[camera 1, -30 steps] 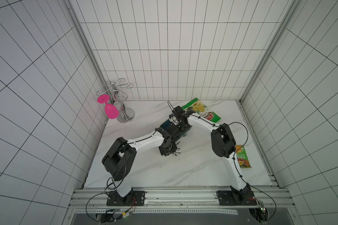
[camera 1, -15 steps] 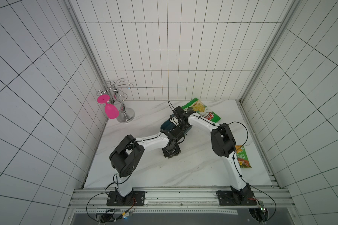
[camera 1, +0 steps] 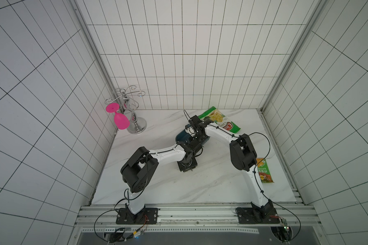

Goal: Put the bit on the desktop into the storage box
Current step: Pick up the screwdriver bit from the center of the board.

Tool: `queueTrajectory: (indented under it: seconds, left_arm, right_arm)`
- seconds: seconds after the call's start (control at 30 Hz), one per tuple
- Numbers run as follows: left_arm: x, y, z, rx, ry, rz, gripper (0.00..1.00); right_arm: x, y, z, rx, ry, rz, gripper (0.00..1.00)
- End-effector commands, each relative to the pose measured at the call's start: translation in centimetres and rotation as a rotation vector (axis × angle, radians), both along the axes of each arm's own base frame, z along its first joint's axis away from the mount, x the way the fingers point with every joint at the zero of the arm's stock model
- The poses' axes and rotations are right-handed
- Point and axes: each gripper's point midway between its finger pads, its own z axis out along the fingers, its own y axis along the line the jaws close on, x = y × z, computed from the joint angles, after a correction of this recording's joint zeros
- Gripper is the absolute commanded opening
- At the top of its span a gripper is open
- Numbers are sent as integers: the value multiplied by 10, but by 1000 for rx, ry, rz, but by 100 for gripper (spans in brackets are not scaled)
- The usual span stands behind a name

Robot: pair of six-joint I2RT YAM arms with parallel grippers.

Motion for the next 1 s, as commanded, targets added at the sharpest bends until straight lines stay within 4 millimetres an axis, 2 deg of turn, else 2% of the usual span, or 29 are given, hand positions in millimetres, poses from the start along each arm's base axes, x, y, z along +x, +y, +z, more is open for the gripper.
queueTrajectory:
  seconds: [0.0,0.13,0.43,0.67,0.97]
  left_arm:
    - [6,-1,9,5,-57,16,32]
    - [7,-3,11,0,-84,18,33]
    - [2,-1,-2,28,-41,13,32]
    - [-2,4,-5,52,-26,6,26]
    - [-2,10,-9,108,-27,-25,24]
  right_arm:
    - [1,-3,6,1,15,-7,32]
    - [1,-3,9,5,10,-7,32]
    - [1,-4,16,8,-1,-6,29]
    - [1,-3,22,16,-8,-5,29]
    - [1,-4,25,17,-14,-4,29]
